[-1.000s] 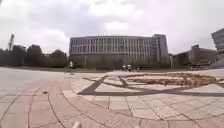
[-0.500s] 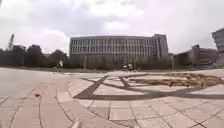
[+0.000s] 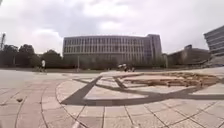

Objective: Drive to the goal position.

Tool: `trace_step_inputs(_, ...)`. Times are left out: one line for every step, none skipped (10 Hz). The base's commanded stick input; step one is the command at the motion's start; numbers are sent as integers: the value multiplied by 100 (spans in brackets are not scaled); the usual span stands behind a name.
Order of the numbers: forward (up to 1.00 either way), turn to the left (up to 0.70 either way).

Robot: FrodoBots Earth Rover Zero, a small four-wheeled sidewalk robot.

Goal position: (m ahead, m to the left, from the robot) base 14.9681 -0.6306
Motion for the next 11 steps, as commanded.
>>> trace_step_inputs(70, 0)
trace_step_inputs(70, 0)
trace_step_inputs(70, 0)
trace_step_inputs(70, 0)
trace_step_inputs(70, 0)
trace_step_inputs(70, 0)
trace_step_inputs(70, 0)
trace_step_inputs(70, 0)
trace_step_inputs(70, 0)
trace_step_inputs(70, 0)
trace_step_inputs(70, 0)
